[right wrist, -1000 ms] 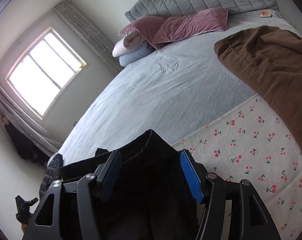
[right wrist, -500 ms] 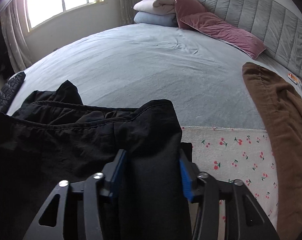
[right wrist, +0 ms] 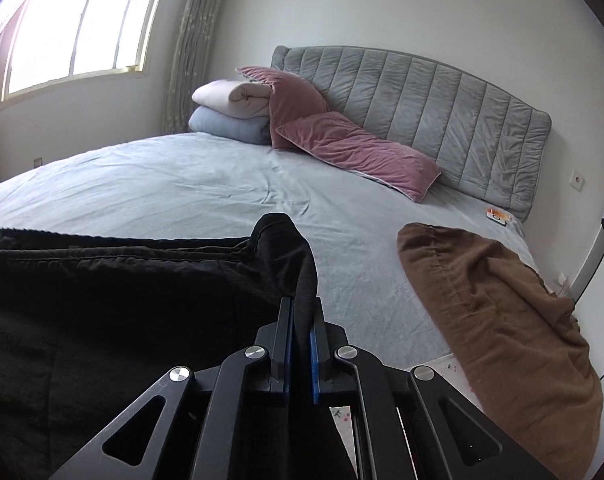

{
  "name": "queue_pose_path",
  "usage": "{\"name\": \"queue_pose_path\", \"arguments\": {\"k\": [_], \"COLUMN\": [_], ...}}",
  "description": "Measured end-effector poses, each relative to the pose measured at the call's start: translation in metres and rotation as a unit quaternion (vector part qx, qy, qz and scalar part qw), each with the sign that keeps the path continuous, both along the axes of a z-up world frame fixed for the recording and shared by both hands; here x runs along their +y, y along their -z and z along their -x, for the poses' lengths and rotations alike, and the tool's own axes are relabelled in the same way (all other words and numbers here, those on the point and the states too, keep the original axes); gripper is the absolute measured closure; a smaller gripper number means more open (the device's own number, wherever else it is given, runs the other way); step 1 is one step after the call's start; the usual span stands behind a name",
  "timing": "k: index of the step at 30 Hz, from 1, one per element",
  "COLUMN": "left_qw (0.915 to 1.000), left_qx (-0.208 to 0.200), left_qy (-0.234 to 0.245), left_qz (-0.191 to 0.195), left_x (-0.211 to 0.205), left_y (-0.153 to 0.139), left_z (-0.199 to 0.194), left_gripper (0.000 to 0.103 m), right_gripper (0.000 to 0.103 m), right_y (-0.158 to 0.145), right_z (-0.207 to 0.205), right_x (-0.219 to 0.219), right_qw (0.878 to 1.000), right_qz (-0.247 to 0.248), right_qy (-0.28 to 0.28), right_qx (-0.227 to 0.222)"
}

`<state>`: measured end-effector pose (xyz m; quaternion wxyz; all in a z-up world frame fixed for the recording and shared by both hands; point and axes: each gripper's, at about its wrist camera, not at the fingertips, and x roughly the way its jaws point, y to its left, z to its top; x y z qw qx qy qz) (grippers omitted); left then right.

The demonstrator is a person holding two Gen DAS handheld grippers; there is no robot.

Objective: Fold large clothes
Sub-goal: 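Fold the held hem up over the coat toward the collar with both grippers, then open both grippers and press the folded coat flat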

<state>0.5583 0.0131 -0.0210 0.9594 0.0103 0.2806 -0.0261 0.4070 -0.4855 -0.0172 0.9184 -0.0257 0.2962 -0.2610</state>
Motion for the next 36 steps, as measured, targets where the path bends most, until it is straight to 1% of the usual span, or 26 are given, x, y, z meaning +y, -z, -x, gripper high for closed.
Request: {"name": "queue_pose_path", "arguments": {"k": [2, 3, 5, 6, 7, 8, 9, 10, 11, 12, 14, 16, 18, 19, 21, 23, 25, 26, 28, 29, 30, 31, 32, 33, 35, 36], "left_qw": [0.9985, 0.9964, 0.9865, 0.9838, 0.9837, 0.9857, 0.9883, 0.9915, 0.9939, 0.9960, 0.9983, 0.9954, 0.9878, 0.9853, 0.9836, 0.9842, 0.9862, 0.9863, 0.9823, 0.9791, 0.9761, 0.9739, 0.9707, 0.9694, 0.9733, 0.9775], "left_qx": [0.040, 0.060, 0.110, 0.126, 0.128, 0.117, 0.103, 0.089, 0.079, 0.068, 0.056, 0.063, 0.084, 0.094, 0.115, 0.136, 0.143, 0.143, 0.167, 0.184, 0.194, 0.195, 0.188, 0.178, 0.160, 0.148], "left_qy": [-0.018, -0.029, -0.074, -0.089, -0.101, -0.107, -0.105, -0.091, -0.074, -0.052, 0.004, 0.070, 0.124, 0.137, 0.139, 0.112, 0.068, 0.043, -0.005, -0.028, -0.049, -0.064, -0.078, -0.082, -0.067, -0.052], "left_qz": [-0.034, -0.052, -0.096, -0.092, -0.077, -0.058, -0.041, -0.027, -0.024, -0.024, -0.015, 0.017, 0.041, 0.037, 0.014, -0.017, -0.050, -0.070, -0.086, -0.082, -0.084, -0.098, -0.127, -0.148, -0.150, -0.141], "left_x": [-0.010, -0.015, -0.016, -0.010, -0.002, 0.006, 0.009, 0.008, 0.003, -0.007, -0.037, -0.076, -0.114, -0.131, -0.150, -0.141, -0.108, -0.084, -0.032, -0.005, 0.016, 0.030, 0.039, 0.043, 0.042, 0.036], "left_y": [0.032, 0.047, 0.068, 0.069, 0.065, 0.056, 0.045, 0.033, 0.022, 0.011, -0.005, -0.011, -0.004, 0.003, 0.022, 0.041, 0.054, 0.059, 0.067, 0.070, 0.071, 0.070, 0.066, 0.062, 0.048, 0.039], "left_z": [-0.022, -0.028, -0.043, -0.044, -0.043, -0.036, -0.027, -0.016, -0.005, 0.006, 0.030, 0.051, 0.060, 0.061, 0.052, 0.030, 0.009, 0.000, -0.013, -0.020, -0.023, -0.022, -0.018, -0.012, 0.008, 0.024], "left_gripper": [0.095, 0.095, 0.097, 0.097, 0.097, 0.095, 0.091, 0.079, 0.067, 0.062, 0.042, 0.032, 0.028, 0.028, 0.028, 0.028, 0.028, 0.028, 0.028, 0.028, 0.028, 0.028, 0.028, 0.028, 0.028, 0.028], "right_gripper": [0.097, 0.097, 0.092, 0.088, 0.082, 0.079, 0.073, 0.061, 0.055, 0.049, 0.044, 0.039, 0.039, 0.039, 0.039, 0.039, 0.039, 0.038, 0.037, 0.037, 0.037, 0.037, 0.037, 0.037, 0.037, 0.036], "right_y": [0.019, 0.031, 0.053, 0.057, 0.056, 0.050, 0.040, 0.029, 0.019, 0.009, -0.004, -0.006, 0.003, 0.011, 0.025, 0.035, 0.042, 0.047, 0.058, 0.062, 0.063, 0.060, 0.054, 0.046, 0.027, 0.018], "right_z": [-0.019, -0.027, -0.034, -0.034, -0.031, -0.024, -0.017, -0.009, -0.003, 0.003, 0.007, 0.004, -0.005, -0.011, -0.023, -0.030, -0.032, -0.030, -0.023, -0.014, -0.003, 0.006, 0.018, 0.028, 0.044, 0.053], "right_x": [-0.003, -0.007, -0.013, -0.015, -0.015, -0.011, -0.005, 0.006, 0.020, 0.039, 0.086, 0.137, 0.179, 0.194, 0.205, 0.187, 0.140, 0.109, 0.038, 0.005, -0.022, -0.045, -0.059, -0.065, -0.054, -0.039], "right_qw": [0.999, 0.998, 0.994, 0.993, 0.993, 0.994, 0.995, 0.997, 0.997, 0.997, 0.992, 0.980, 0.967, 0.963, 0.961, 0.966, 0.973, 0.977, 0.984, 0.986, 0.984, 0.982, 0.982, 0.984, 0.988, 0.991], "right_qz": [0.001, -0.005, -0.018, -0.023, -0.025, -0.016, -0.008, -0.004, -0.003, -0.001, -0.005, -0.038, -0.071, -0.080, -0.085, -0.076, -0.088, -0.096, -0.090, -0.089, -0.104, -0.112, -0.112, -0.107, -0.070, -0.059], "right_qy": [0.001, 0.004, 0.012, 0.015, 0.018, 0.024, 0.021, 0.002, -0.020, -0.048, -0.111, -0.183, -0.229, -0.243, -0.242, -0.223, -0.184, -0.152, -0.074, -0.032, -0.004, 0.041, 0.064, 0.063, 0.062, 0.038], "right_qx": [0.034, 0.062, 0.105, 0.116, 0.114, 0.107, 0.094, 0.079, 0.069, 0.059, 0.053, 0.062, 0.081, 0.090, 0.105, 0.104, 0.106, 0.111, 0.133, 0.141, 0.142, 0.143, 0.139, 0.128, 0.122, 0.114]}}
